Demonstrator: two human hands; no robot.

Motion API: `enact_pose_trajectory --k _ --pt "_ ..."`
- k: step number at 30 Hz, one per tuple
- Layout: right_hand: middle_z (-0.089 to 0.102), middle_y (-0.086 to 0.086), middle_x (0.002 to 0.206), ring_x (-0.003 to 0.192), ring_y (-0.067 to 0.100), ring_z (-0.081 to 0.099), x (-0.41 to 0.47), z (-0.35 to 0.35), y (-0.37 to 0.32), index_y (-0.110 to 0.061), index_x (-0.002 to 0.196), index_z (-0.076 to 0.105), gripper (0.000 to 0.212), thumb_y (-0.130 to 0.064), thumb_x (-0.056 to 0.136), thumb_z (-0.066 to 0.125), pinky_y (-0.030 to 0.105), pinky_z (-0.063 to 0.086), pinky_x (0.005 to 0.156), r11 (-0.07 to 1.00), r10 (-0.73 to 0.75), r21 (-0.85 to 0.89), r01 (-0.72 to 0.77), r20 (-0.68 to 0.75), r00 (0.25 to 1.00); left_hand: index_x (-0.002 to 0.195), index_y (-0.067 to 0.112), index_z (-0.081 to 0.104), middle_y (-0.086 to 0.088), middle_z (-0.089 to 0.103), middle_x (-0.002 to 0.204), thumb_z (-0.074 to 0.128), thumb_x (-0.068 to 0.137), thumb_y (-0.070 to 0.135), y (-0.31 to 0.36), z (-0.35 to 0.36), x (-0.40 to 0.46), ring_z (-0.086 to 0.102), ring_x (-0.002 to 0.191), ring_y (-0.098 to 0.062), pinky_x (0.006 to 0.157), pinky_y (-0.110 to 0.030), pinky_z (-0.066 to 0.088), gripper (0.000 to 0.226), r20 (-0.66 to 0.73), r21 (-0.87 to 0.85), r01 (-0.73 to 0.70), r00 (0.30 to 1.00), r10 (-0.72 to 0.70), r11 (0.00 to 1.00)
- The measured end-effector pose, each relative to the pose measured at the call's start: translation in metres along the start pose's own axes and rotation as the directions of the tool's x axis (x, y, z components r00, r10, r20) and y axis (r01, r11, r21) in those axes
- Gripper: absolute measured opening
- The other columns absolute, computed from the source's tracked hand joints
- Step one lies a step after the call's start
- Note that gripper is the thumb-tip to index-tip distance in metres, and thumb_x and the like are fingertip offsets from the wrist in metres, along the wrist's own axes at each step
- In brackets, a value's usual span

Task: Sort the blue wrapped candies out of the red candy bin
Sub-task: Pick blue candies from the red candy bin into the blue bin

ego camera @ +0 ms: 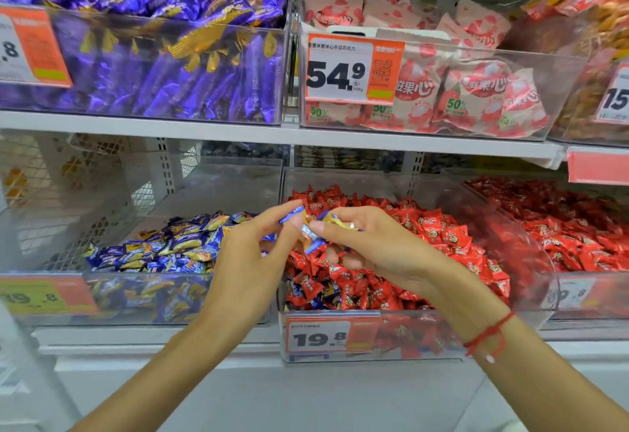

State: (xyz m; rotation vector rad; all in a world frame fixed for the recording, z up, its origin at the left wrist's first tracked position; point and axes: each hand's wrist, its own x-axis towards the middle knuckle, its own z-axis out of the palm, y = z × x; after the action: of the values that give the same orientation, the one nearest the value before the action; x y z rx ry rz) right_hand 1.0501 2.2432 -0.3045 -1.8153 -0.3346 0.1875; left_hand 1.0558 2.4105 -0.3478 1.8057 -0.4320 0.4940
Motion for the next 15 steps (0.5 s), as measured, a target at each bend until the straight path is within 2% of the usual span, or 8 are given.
enact_pose_trajectory --k 3,4,6,8,11,13,15 --pt "0.066 0.001 0.068 0.047 0.004 0.052 0.001 0.012 0.0 -0.005 0.102 0.071 0.029 -0.03 0.086 0.069 0.012 0.039 0.047 0.997 -0.023 0.07 0.036 -0.171 0.985 0.104 0.033 0.068 0.021 0.073 0.079 0.064 0.089 0.023 0.008 -0.002 -0.001 0.068 0.076 0.006 0.061 -0.009 0.048 0.018 -0.086 -0.207 0.059 0.993 -0.078 0.977" --pt "0.068 0.002 0.071 0.05 0.005 0.055 0.003 0.014 0.002 -0.009 0.098 0.073 0.027 -0.032 0.086 0.069 0.013 0.04 0.047 0.997 -0.058 0.043 0.069 -0.218 0.974 0.102 0.031 0.07 0.017 0.074 0.079 0.065 0.088 0.021 0.01 -0.005 -0.001 0.068 0.072 0.004 0.059 -0.009 0.048 0.017 -0.105 -0.244 0.064 0.99 -0.092 0.968" --pt "0.065 0.002 0.065 0.047 0.006 0.049 0.004 0.016 0.004 -0.016 0.084 0.071 0.023 -0.036 0.09 0.062 0.016 0.038 0.048 0.989 -0.141 -0.074 0.125 -0.273 0.952 0.101 0.029 0.071 0.01 0.075 0.084 0.068 0.087 0.019 0.007 -0.014 0.003 0.069 0.075 0.002 0.065 -0.012 0.051 0.017 -0.155 -0.25 0.045 0.984 -0.086 0.967" --pt "0.05 -0.003 0.059 0.045 0.003 0.038 0.005 0.016 0.009 -0.024 0.071 0.058 0.031 -0.042 0.095 0.051 0.017 0.034 0.053 0.97 -0.172 -0.213 0.115 -0.272 0.947 0.102 0.029 0.071 0.007 0.075 0.088 0.068 0.089 0.019 -0.005 -0.027 0.01 0.07 0.083 -0.005 0.076 -0.018 0.053 0.017 -0.205 -0.175 0.025 0.977 -0.061 0.984" --pt "0.037 0.001 0.071 0.053 0.008 0.03 0.011 0.019 0.013 -0.027 0.083 0.053 0.027 -0.044 0.099 0.04 0.016 0.029 0.054 0.959 -0.101 -0.281 0.035 -0.221 0.97 0.099 0.031 0.069 0.006 0.072 0.091 0.066 0.091 0.017 -0.029 -0.049 0.017 0.068 0.087 -0.011 0.084 -0.028 0.055 0.016 -0.271 -0.064 0.059 0.96 -0.075 0.996" --pt "0.041 0.0 0.078 0.06 0.009 0.034 0.024 0.024 0.011 -0.021 0.094 0.051 0.025 -0.037 0.103 0.034 0.017 0.03 0.057 0.967 -0.068 -0.256 0.021 -0.179 0.981 0.099 0.035 0.067 0.008 0.072 0.094 0.064 0.092 0.021 -0.045 -0.06 0.017 0.068 0.088 -0.011 0.086 -0.039 0.055 0.016 -0.301 0.031 0.104 0.949 -0.09 0.994" --pt "0.052 -0.008 0.092 0.079 0.003 0.046 0.043 0.033 0.007 -0.029 0.101 0.054 0.022 -0.03 0.104 0.032 0.017 0.034 0.072 0.941 -0.129 -0.327 0.083 -0.121 0.984 0.106 0.039 0.064 0.011 0.071 0.101 0.062 0.093 0.026 -0.056 -0.067 0.017 0.068 0.093 -0.012 0.086 -0.045 0.054 0.018 -0.301 0.146 0.152 0.948 -0.103 0.977"
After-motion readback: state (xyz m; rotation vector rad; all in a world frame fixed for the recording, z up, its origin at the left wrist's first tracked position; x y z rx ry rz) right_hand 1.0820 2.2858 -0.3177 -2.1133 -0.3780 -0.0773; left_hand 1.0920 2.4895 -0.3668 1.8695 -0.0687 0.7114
